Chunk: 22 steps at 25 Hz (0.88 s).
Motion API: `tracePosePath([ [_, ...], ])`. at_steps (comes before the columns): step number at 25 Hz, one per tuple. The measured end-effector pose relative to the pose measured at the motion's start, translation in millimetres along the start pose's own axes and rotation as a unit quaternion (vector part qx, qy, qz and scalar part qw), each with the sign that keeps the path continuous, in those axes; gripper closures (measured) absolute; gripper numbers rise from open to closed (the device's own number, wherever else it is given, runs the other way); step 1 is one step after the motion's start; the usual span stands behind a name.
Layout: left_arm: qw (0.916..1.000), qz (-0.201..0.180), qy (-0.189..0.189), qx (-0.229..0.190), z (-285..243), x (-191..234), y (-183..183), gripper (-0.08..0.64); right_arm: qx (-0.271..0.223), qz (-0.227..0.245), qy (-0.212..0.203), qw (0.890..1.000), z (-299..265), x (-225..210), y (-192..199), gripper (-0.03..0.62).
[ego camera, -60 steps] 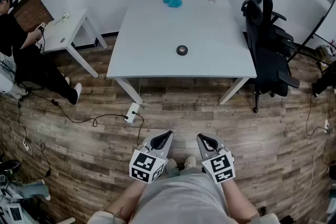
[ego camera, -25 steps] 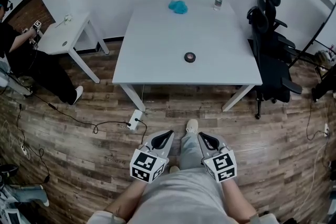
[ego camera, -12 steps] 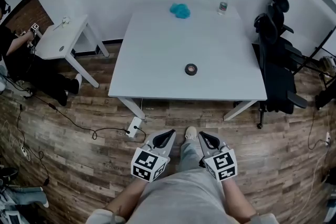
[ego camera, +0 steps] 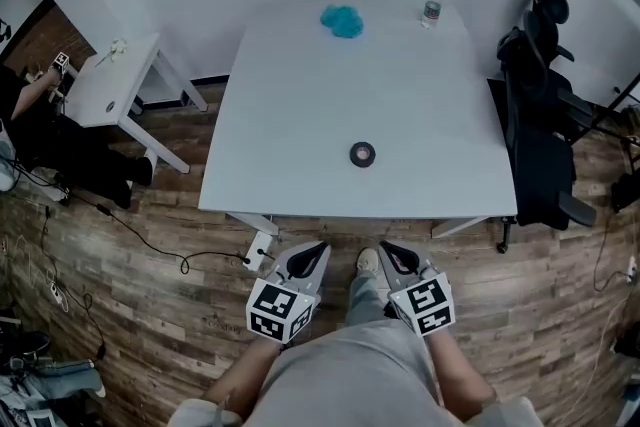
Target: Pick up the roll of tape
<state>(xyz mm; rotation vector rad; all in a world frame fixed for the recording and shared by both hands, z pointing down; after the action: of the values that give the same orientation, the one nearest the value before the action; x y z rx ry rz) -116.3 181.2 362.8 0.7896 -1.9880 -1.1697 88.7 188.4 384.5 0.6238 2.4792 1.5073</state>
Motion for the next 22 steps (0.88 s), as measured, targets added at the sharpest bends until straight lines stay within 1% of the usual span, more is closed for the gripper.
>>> tracePosePath([
  [5,1.0000,0.003,-0.007,0.000,-25.0,24.8,-24.9,0.541,-0.006,0.008,-0.009,1.000,-30.5,-29.2,-25.5,0.586],
  [10,0.9999,0.004,-0.011,-0.006,-50.2,47.2,-46.0,0.541,-0.001,0.012,-0.013,1.000,-57.3,-56.7,-40.2,0.586],
  [17,0.9995,0.011,-0.024,-0.019,-87.3,78.0,-68.7,0.541,0.004,0.029,-0.023,0.999,-93.4,-94.7,-59.6,0.586],
  [22,0.9989,0.018,-0.032,-0.029,-102.8,90.4,-79.0,0.541,0.004,0.037,-0.027,0.999,-111.6,-112.7,-70.4,0.586],
])
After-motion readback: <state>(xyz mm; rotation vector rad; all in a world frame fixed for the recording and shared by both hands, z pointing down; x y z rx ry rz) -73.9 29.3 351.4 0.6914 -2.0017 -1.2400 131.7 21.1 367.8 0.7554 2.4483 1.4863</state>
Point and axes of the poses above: the fingertips, and each gripper's own axes: z backward along the fingers, x to its left, y out of its underside, the point moved 9 cm from there along z, backward along the fingers, and after that the axes turned 13 degrees about y, right-handed, at the moved point
